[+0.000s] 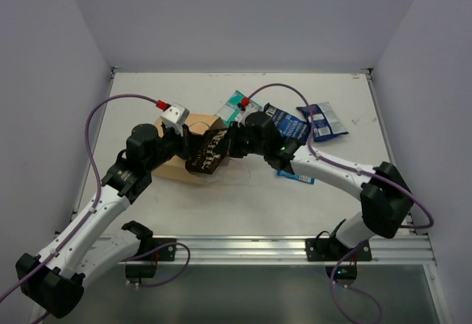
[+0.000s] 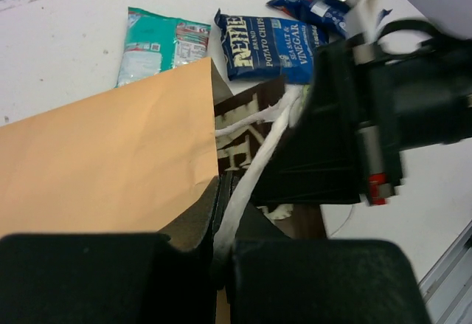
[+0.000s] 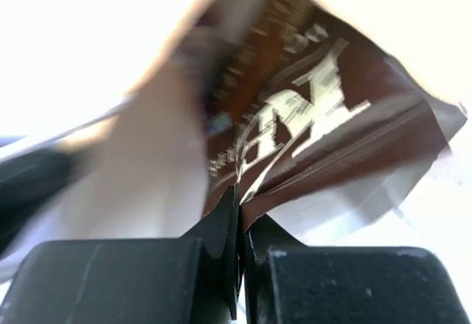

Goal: Take the snacks out of the paper bag

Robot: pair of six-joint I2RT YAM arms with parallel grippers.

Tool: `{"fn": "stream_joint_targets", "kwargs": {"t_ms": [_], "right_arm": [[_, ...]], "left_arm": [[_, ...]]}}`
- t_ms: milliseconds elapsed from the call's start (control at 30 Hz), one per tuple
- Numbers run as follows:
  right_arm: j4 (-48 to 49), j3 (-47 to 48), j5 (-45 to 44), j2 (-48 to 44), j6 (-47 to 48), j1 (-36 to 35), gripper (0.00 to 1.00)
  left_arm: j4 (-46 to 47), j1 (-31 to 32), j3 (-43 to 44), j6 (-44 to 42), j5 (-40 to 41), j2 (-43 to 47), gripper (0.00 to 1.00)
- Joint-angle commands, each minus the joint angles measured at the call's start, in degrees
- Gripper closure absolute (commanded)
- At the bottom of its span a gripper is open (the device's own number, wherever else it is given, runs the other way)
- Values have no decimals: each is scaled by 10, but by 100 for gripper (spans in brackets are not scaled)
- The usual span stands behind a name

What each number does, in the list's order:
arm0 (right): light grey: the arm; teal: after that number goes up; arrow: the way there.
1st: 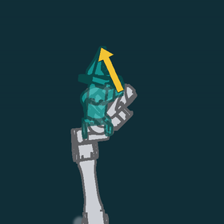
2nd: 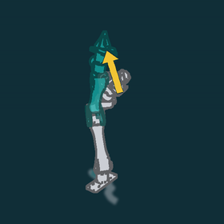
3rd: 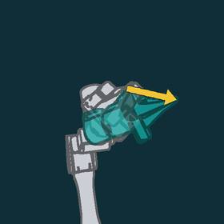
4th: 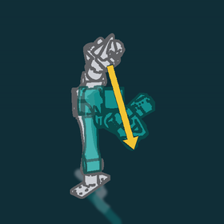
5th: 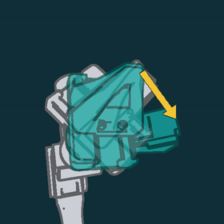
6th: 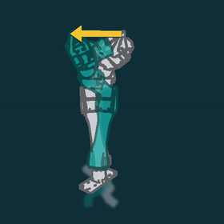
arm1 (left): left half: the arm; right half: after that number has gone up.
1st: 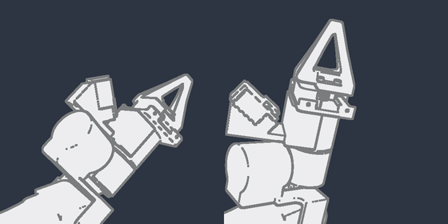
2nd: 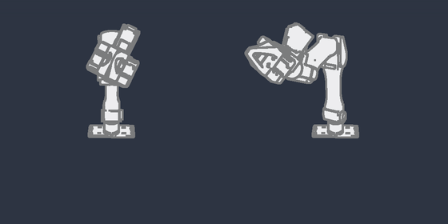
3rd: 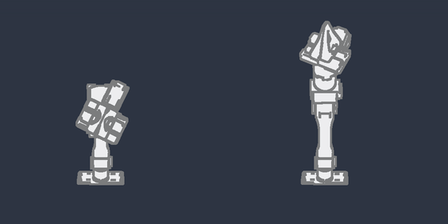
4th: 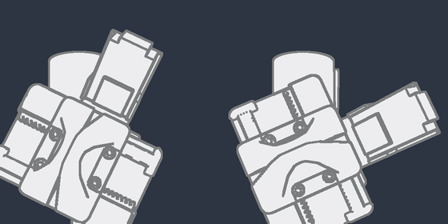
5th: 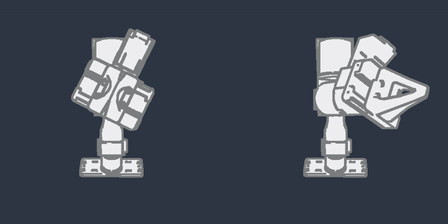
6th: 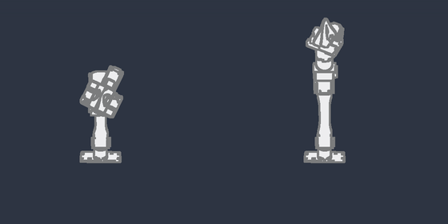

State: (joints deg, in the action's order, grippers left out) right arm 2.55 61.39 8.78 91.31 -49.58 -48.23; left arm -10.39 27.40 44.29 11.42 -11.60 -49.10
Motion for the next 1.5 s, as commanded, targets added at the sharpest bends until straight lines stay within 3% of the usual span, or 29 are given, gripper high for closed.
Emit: {"fn": "stream_joint_targets", "kwargs": {"t_ms": [0, 333, 533, 700, 833, 967, 1267, 1433, 1467], "right_arm": [[-41, 49, 25, -103, 43, -3, 100], [-161, 118, 99, -255, 113, 26, 100], [-262, 220, 128, -300, 142, 123, 100], [-288, 254, 94, -284, 168, 218, 100], [-283, 279, 85, -222, 189, 280, 100], [-237, 321, 73, -97, 197, 337, 100], [-167, 611, 164, 198, 173, 400, 100], [-95, 564, 163, 236, 176, 443, 100], [-95, 537, 161, 242, 171, 453, 90]], "left_arm": [[17, -3, -2, -10, 35, 5, 100], [6, -3, 11, -34, 62, -18, 100], [-4, -4, 12, -42, 63, -19, 100], [-14, -4, 16, -44, 47, -5, 100], [-33, -5, 24, -43, 29, 3, 100], [-45, -4, 27, -33, 18, 11, 100], [-49, -5, 22, -7, 5, 24, 100], [-45, -4, 20, 2, 1, 25, 100], [-45, -4, 19, 2, 0, 26, 100]]}}
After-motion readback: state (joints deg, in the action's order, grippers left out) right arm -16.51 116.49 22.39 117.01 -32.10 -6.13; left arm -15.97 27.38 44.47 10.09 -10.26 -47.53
